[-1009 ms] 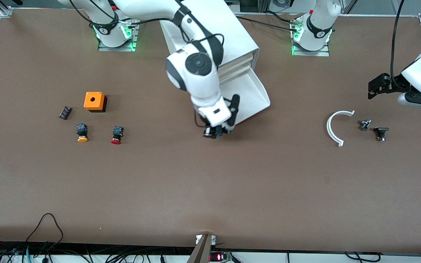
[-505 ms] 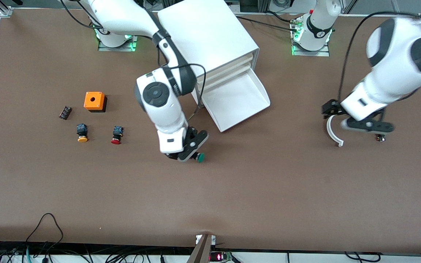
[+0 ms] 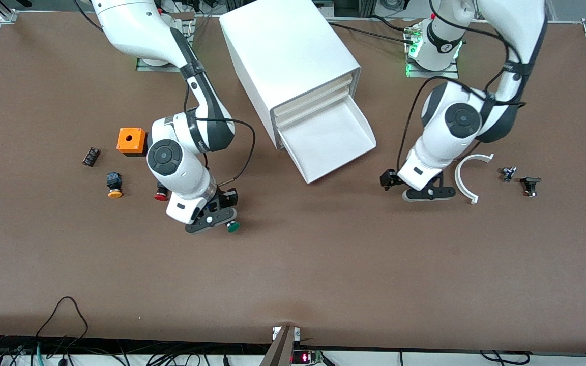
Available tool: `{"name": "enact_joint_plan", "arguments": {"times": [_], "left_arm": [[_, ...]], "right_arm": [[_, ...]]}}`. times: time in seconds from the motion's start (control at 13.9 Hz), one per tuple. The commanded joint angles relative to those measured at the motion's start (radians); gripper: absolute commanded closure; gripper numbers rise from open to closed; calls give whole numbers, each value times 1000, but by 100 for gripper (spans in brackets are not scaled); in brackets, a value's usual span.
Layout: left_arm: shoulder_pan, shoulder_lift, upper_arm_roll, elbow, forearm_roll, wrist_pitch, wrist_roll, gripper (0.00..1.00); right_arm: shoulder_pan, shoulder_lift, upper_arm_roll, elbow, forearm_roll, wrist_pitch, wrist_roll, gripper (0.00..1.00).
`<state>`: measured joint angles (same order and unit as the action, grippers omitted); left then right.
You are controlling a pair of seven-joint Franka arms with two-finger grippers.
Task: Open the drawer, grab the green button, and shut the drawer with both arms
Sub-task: 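Push the drawer shut with the left gripper while the right gripper carries the button, then set the green button down beside the red button with the right gripper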
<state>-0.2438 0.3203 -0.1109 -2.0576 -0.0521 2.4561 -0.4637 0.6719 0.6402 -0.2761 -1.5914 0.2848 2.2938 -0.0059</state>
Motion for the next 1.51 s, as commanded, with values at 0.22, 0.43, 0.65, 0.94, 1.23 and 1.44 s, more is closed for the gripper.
{"name": "enact_joint_plan", "arguments": {"times": [0.22,0.43,0.65,0.94,1.23,1.44], "left_arm": [[-106,39,2,-64,-167,40,-53,0],[-114,45,-35,-91,-312,38,-53,0],[-115,45,-41,-111,-350,37,-52,0],[-117,40,-146,-131,-351,23,-52,0],[-118,42,-231,-162,-402,20,-52,0],[-118,42,-234,-173,-402,-34,-49,0]], "right_arm": [[3,-145,5,-267,4,24,262,73],[-49,-200,0,-364,4,41,290,73],[-55,-208,0,-438,5,87,294,69],[-46,-160,5,-522,1,243,294,69],[-46,-160,5,-489,7,237,335,0],[-49,-172,0,-391,2,133,356,0]]}}
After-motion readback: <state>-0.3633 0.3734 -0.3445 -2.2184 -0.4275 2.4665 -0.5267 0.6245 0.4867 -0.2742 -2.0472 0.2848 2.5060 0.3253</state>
